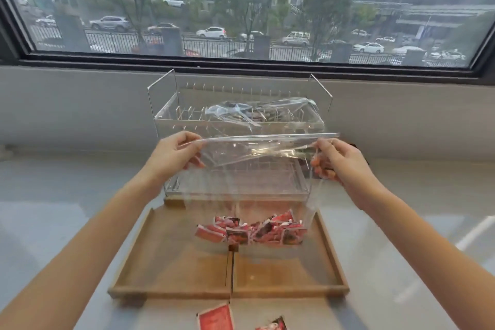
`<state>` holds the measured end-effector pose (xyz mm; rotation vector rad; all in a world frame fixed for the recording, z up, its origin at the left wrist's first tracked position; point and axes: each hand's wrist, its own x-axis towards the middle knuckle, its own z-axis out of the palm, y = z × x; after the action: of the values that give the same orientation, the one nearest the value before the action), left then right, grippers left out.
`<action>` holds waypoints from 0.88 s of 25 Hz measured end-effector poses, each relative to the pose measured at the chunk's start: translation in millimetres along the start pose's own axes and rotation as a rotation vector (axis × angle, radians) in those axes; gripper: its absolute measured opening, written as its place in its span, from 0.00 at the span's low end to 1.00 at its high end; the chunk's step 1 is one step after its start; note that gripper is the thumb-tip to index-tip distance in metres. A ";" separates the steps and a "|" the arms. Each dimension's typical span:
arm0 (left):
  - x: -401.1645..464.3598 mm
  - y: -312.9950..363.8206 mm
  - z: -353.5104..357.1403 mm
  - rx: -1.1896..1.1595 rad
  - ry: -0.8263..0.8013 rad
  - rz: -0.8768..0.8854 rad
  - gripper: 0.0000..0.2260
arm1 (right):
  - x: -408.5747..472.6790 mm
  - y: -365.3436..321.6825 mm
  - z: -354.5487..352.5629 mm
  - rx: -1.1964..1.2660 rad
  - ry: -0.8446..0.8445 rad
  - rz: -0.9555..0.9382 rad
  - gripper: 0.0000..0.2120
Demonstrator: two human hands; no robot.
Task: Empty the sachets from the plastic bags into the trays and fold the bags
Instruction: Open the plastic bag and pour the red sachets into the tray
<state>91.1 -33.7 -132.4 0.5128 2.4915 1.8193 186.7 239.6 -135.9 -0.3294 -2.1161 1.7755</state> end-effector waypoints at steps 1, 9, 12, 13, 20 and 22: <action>-2.1 -6.1 2.5 -0.021 -0.054 -0.056 0.03 | -0.8 9.9 1.8 -0.007 0.014 0.013 0.10; -46.6 -89.9 23.7 -0.074 -0.387 -0.193 0.45 | -26.9 85.2 10.7 -0.176 -0.081 0.093 0.24; -59.2 -125.7 39.0 0.090 -0.376 -0.324 0.39 | -35.7 106.1 9.4 -0.219 -0.101 0.115 0.25; -61.0 -132.6 45.0 0.080 -0.361 -0.344 0.36 | -39.8 114.2 10.7 -0.231 -0.130 0.141 0.26; -74.2 -141.2 76.7 -0.114 -0.113 -0.391 0.13 | -61.0 156.9 34.0 -0.295 -0.190 0.263 0.18; -76.5 -134.6 80.2 -0.115 -0.064 -0.353 0.08 | -52.8 155.3 34.1 -0.297 -0.129 0.292 0.18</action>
<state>145.7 -16.5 -297.2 0.1133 2.2425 1.7592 212.8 216.5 -299.9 -0.6460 -2.5398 1.6641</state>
